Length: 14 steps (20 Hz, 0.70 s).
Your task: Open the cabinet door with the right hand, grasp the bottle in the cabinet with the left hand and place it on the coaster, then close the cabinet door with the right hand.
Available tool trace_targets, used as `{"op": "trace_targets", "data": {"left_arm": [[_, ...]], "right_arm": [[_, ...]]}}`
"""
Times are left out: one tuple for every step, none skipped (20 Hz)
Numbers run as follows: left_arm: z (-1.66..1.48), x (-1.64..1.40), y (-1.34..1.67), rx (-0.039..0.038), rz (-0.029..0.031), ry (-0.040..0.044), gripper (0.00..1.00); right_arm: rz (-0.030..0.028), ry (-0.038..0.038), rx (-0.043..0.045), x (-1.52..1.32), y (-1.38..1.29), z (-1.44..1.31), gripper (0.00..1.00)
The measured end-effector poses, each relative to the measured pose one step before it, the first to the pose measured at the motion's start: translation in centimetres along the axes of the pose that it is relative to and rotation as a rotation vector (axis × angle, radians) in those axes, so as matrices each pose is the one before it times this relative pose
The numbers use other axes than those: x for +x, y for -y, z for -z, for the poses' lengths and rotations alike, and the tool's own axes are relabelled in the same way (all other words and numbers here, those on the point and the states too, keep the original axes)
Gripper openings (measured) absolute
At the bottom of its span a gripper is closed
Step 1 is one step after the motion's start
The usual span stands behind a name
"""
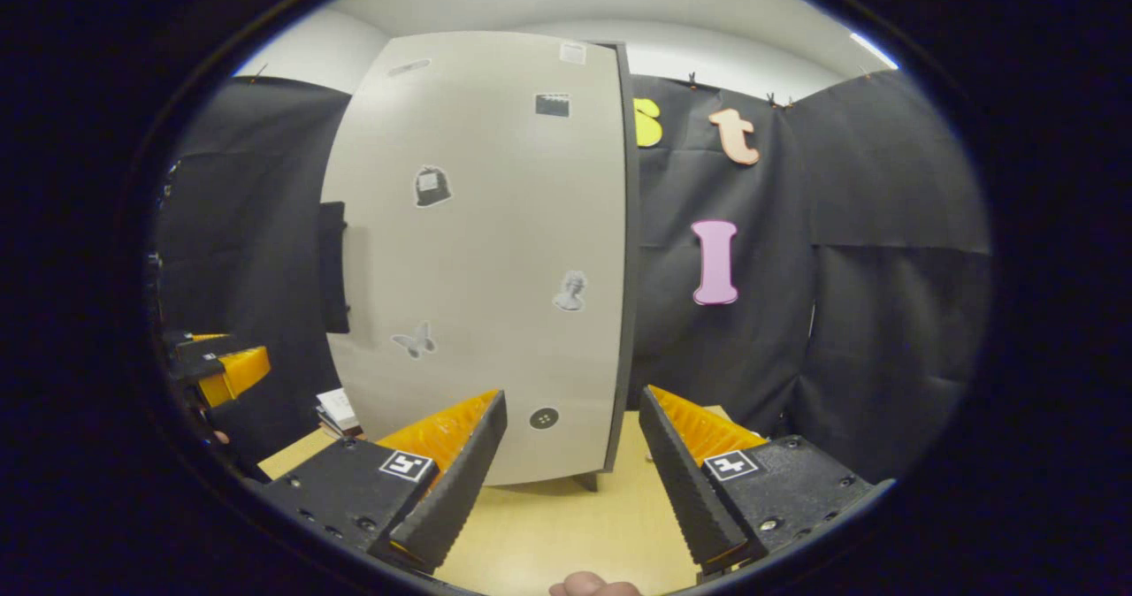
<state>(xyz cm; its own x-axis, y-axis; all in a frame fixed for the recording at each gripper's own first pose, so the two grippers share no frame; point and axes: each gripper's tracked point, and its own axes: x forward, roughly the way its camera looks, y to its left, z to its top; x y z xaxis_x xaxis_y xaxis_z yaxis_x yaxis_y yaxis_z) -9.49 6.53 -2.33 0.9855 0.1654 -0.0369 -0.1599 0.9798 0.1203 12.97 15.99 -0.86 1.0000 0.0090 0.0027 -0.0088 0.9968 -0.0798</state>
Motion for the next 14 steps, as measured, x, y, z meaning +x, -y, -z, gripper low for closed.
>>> {"op": "trace_targets", "data": {"left_arm": [[-0.026,0.128,1.092,0.01473,0.02149,-0.00957,0.95],[-0.168,0.195,1.116,0.00798,0.03027,-0.00378,0.95],[-0.262,0.123,0.785,0.00435,0.0241,0.00218,0.96],[-0.346,-0.003,0.523,0.00156,0.01755,0.00396,0.96],[-0.173,0.014,0.303,-0.00023,0.01206,0.00876,0.96],[-0.259,0.05,0.074,0.00037,0.00591,0.01433,0.96],[0.026,0.145,-0.096,0.00199,0.00347,0.00554,0.96],[0.28,0.031,-0.109,-0.00187,0.00294,-0.00088,0.96],[-0.039,0.244,-0.029,-0.00705,0.00729,0.01022,0.96],[-0.11,0.366,0.026,-0.00685,0.00847,0.00745,0.96],[0.106,0.399,0.054,0.00146,0.00864,-0.00688,0.96],[0.086,0.211,-0.284,0.00586,-0.00552,-0.00751,0.96],[-0.135,0.14,-0.21,0.00192,-0.00559,-0.00075,0.96],[-0.214,0.17,0.02,-0.00632,0.00282,0.00439,0.96]], "right_arm": [[0.00184,-0.02337,0.02447,0.113,0.24,0.832,0.96],[0.00278,-0.0127,0.02451,0.147,0.193,0.403,0.97],[0.00747,-0.0047,0.0189,0.103,0.104,0.103,0.96],[0.00738,-0.00613,0.01636,0.058,0.207,0.19,0.96],[0.00029,-0.00393,0.01183,0.079,-0.147,0.032,0.97],[-0.00128,-0.0013,0.00776,0.203,-0.323,0.02,0.97],[0.00953,-0.00333,0.00131,0.16,-0.031,0.055,0.97],[0.00623,-0.00299,-0.00281,0.088,-0.041,0.112,0.97],[-0.00189,0.00112,-0.00803,0.238,-0.258,-0.05,0.96],[0.00097,-0.00669,-0.01396,0.315,-0.366,0.142,0.96],[-0.00426,-0.00401,-0.00783,0.155,-0.416,0.13,0.98],[-0.00781,0.00221,-0.00461,0.193,-0.485,-0.049,0.97],[-0.0075,-0.00029,-0.007,0.088,-0.479,-0.035,0.96],[-0.01003,-0.004,-0.01001,-0.01,-0.551,0.239,0.96]]}}
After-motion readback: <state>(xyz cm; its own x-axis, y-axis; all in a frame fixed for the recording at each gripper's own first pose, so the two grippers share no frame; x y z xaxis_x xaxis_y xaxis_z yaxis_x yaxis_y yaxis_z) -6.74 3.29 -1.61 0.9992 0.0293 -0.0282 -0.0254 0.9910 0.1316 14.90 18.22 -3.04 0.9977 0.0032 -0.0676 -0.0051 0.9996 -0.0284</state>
